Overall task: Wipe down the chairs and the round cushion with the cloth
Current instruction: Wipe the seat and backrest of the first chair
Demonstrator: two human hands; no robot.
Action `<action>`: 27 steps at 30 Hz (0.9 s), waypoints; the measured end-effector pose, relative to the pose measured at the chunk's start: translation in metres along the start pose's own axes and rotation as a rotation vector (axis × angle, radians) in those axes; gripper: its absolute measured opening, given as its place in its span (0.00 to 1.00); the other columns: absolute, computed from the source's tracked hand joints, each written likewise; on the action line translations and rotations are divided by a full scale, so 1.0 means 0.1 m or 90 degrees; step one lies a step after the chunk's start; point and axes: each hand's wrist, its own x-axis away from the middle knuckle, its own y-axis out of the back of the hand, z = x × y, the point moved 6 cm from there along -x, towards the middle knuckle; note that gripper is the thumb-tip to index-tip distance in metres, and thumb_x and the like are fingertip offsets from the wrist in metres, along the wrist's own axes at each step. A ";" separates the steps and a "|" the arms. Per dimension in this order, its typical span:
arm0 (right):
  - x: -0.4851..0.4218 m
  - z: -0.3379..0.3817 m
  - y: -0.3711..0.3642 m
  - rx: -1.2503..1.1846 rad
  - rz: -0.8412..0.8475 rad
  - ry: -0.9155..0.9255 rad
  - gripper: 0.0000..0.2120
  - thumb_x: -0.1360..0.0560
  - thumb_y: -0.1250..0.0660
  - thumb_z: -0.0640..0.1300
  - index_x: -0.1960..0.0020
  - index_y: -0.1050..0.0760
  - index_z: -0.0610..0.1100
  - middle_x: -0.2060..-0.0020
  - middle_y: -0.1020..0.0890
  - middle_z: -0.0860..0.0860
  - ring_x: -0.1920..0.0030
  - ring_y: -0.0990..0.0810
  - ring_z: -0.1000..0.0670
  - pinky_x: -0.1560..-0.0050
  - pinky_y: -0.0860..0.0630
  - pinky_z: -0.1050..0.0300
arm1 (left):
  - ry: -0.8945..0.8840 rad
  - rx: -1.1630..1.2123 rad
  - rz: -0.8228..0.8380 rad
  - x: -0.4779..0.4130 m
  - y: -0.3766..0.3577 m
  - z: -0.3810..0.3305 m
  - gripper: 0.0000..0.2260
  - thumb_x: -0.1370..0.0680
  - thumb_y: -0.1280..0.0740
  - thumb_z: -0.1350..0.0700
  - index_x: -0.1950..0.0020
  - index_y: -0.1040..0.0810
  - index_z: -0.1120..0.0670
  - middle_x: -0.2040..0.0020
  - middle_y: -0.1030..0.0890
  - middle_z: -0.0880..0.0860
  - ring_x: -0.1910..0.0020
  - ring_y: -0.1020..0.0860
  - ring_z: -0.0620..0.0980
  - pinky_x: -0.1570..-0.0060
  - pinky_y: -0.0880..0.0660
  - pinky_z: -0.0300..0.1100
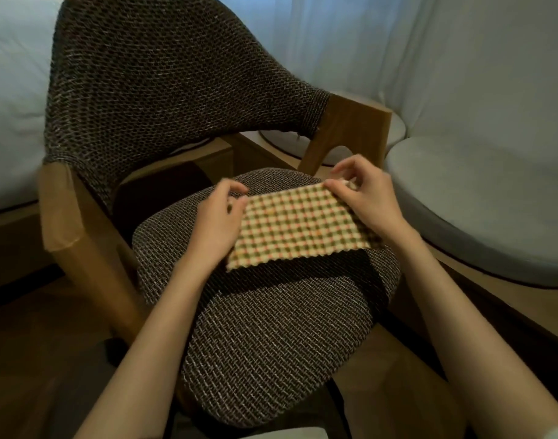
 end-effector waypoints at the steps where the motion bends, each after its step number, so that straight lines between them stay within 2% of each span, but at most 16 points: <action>1: 0.01 -0.12 -0.11 0.032 0.047 -0.039 0.13 0.28 0.29 0.53 0.46 0.25 0.51 0.55 0.20 0.58 0.54 0.22 0.59 0.54 0.27 0.64 | 0.024 -0.057 0.040 0.02 -0.10 0.10 0.11 0.20 0.38 0.54 0.37 0.27 0.52 0.54 0.25 0.42 0.56 0.24 0.34 0.63 0.28 0.29; 2: 0.03 -0.25 -0.23 0.054 0.103 -0.088 0.17 0.28 0.29 0.54 0.43 0.26 0.50 0.52 0.20 0.54 0.52 0.21 0.56 0.51 0.24 0.59 | 0.048 -0.111 0.077 0.06 -0.19 0.20 0.14 0.20 0.38 0.53 0.35 0.28 0.52 0.50 0.24 0.45 0.52 0.23 0.39 0.57 0.26 0.33; 3: 0.07 -0.37 -0.34 0.077 0.157 -0.142 0.22 0.28 0.30 0.55 0.38 0.28 0.48 0.47 0.20 0.50 0.48 0.21 0.52 0.47 0.23 0.54 | 0.070 -0.164 0.109 0.10 -0.27 0.30 0.16 0.20 0.37 0.51 0.33 0.30 0.51 0.44 0.24 0.49 0.47 0.24 0.45 0.48 0.24 0.42; 5: 0.18 -0.61 -0.45 0.173 0.217 -0.238 0.31 0.27 0.32 0.60 0.33 0.33 0.42 0.38 0.25 0.43 0.39 0.26 0.45 0.38 0.27 0.47 | 0.086 -0.232 0.134 0.16 -0.36 0.43 0.20 0.21 0.37 0.48 0.30 0.32 0.49 0.34 0.29 0.53 0.36 0.30 0.54 0.35 0.31 0.53; 8: 0.35 -0.84 -0.44 0.303 0.210 -0.360 0.37 0.29 0.34 0.65 0.34 0.35 0.36 0.35 0.32 0.37 0.34 0.34 0.38 0.36 0.33 0.44 | 0.063 -0.259 0.140 0.20 -0.42 0.48 0.20 0.21 0.37 0.46 0.30 0.32 0.46 0.32 0.30 0.51 0.33 0.35 0.55 0.33 0.40 0.54; 10: 0.43 -0.85 -0.46 0.325 0.232 -0.402 0.32 0.28 0.34 0.64 0.39 0.32 0.37 0.35 0.32 0.37 0.35 0.35 0.38 0.37 0.33 0.43 | 0.055 -0.273 0.138 0.22 -0.44 0.51 0.21 0.22 0.37 0.45 0.29 0.32 0.45 0.33 0.29 0.50 0.33 0.36 0.54 0.34 0.41 0.53; 13: 0.40 -0.67 -0.50 0.256 0.190 -0.341 0.17 0.24 0.35 0.56 0.47 0.29 0.42 0.42 0.25 0.43 0.41 0.27 0.42 0.41 0.27 0.44 | 0.043 -0.263 0.121 0.26 -0.44 0.53 0.21 0.20 0.40 0.46 0.28 0.33 0.47 0.32 0.30 0.51 0.32 0.37 0.54 0.33 0.43 0.51; 16: 0.29 -0.20 -0.50 0.122 0.037 -0.187 0.13 0.25 0.33 0.52 0.45 0.26 0.46 0.53 0.19 0.51 0.55 0.20 0.52 0.55 0.22 0.52 | 0.011 -0.257 0.094 0.31 -0.41 0.54 0.19 0.18 0.44 0.51 0.27 0.35 0.50 0.31 0.30 0.52 0.32 0.36 0.52 0.31 0.43 0.49; 18: 0.26 0.11 -0.61 0.061 0.034 -0.107 0.10 0.26 0.32 0.52 0.48 0.24 0.48 0.56 0.18 0.54 0.59 0.22 0.58 0.59 0.22 0.58 | 0.021 -0.303 0.058 0.34 -0.33 0.59 0.19 0.17 0.46 0.53 0.26 0.35 0.51 0.30 0.31 0.53 0.31 0.36 0.53 0.31 0.43 0.50; 19: 0.28 0.23 -0.72 0.038 0.081 -0.084 0.11 0.26 0.32 0.53 0.47 0.22 0.49 0.55 0.18 0.54 0.57 0.22 0.59 0.56 0.22 0.57 | 0.033 -0.336 0.041 0.35 -0.29 0.62 0.19 0.17 0.46 0.54 0.26 0.36 0.51 0.29 0.32 0.54 0.30 0.36 0.54 0.30 0.43 0.50; 21: 0.40 0.37 -1.02 0.087 0.228 -0.038 0.19 0.25 0.35 0.58 0.38 0.25 0.51 0.44 0.21 0.51 0.45 0.23 0.53 0.45 0.24 0.51 | 0.057 -0.399 0.033 0.38 -0.23 0.68 0.21 0.17 0.46 0.55 0.24 0.40 0.51 0.26 0.35 0.55 0.28 0.39 0.56 0.28 0.44 0.51; 23: 0.60 0.37 -1.30 0.252 0.374 0.025 0.28 0.24 0.42 0.65 0.29 0.34 0.52 0.30 0.31 0.50 0.32 0.35 0.46 0.33 0.36 0.45 | 0.061 -0.434 0.053 0.39 -0.24 0.70 0.23 0.18 0.45 0.56 0.23 0.44 0.50 0.25 0.38 0.55 0.27 0.41 0.56 0.27 0.46 0.51; 24: 0.69 0.33 -1.38 0.306 0.414 0.038 0.32 0.24 0.46 0.67 0.26 0.39 0.53 0.26 0.37 0.50 0.28 0.41 0.44 0.30 0.42 0.42 | 0.062 -0.440 0.065 0.39 -0.26 0.70 0.24 0.18 0.45 0.56 0.22 0.46 0.50 0.24 0.39 0.55 0.26 0.42 0.56 0.26 0.47 0.51; 25: 0.75 0.28 -1.41 0.332 0.427 0.037 0.32 0.24 0.48 0.67 0.24 0.43 0.54 0.25 0.40 0.51 0.27 0.44 0.44 0.29 0.45 0.41 | 0.063 -0.443 0.077 0.39 -0.27 0.70 0.25 0.19 0.45 0.56 0.22 0.47 0.49 0.24 0.40 0.54 0.25 0.43 0.56 0.26 0.49 0.51; 27: 0.76 0.24 -1.38 0.351 0.382 0.083 0.28 0.22 0.48 0.63 0.24 0.43 0.55 0.27 0.38 0.50 0.30 0.42 0.45 0.33 0.41 0.42 | 0.066 -0.447 0.092 0.37 -0.29 0.71 0.26 0.19 0.45 0.55 0.22 0.48 0.49 0.23 0.42 0.54 0.25 0.45 0.56 0.25 0.51 0.51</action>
